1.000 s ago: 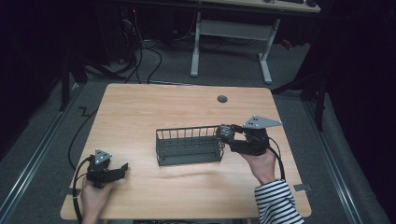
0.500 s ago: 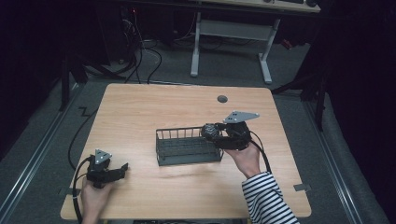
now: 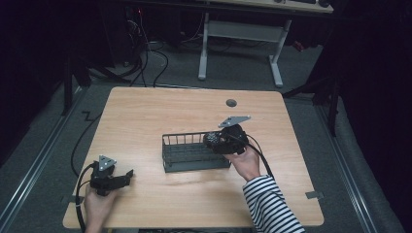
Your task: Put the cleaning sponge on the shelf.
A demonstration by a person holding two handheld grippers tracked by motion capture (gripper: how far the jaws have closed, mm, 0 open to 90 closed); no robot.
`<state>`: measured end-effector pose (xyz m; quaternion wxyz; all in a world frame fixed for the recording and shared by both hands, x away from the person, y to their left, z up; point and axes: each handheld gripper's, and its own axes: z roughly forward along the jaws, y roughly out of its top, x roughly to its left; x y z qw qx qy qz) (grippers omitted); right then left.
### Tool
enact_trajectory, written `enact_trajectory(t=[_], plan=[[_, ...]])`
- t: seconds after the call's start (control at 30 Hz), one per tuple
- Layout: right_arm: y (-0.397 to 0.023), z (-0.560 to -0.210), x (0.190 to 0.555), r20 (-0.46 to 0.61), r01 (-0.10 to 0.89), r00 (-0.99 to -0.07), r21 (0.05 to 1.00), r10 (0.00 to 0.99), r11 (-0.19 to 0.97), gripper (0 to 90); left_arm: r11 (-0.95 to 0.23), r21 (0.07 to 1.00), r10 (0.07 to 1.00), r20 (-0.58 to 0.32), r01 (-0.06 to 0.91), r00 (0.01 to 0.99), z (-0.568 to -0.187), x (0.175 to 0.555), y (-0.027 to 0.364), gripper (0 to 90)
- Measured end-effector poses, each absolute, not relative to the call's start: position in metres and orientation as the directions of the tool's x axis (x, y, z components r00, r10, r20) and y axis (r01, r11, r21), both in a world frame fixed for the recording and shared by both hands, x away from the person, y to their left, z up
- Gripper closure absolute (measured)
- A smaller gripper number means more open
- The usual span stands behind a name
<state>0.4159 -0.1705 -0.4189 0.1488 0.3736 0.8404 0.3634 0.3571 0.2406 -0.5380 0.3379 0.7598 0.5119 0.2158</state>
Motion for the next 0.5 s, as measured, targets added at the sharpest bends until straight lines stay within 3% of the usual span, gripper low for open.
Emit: enact_trajectory(t=[0.5], plan=[[-0.162, -0.438, 0.428, 0.065, 0.577, -0.667, 0.675, 0.742, 0.460, 35.7, -0.247, 0.735, 0.924, -0.018, 0.632, 0.383, -0.538, 0.357, 0.241, 19.5]])
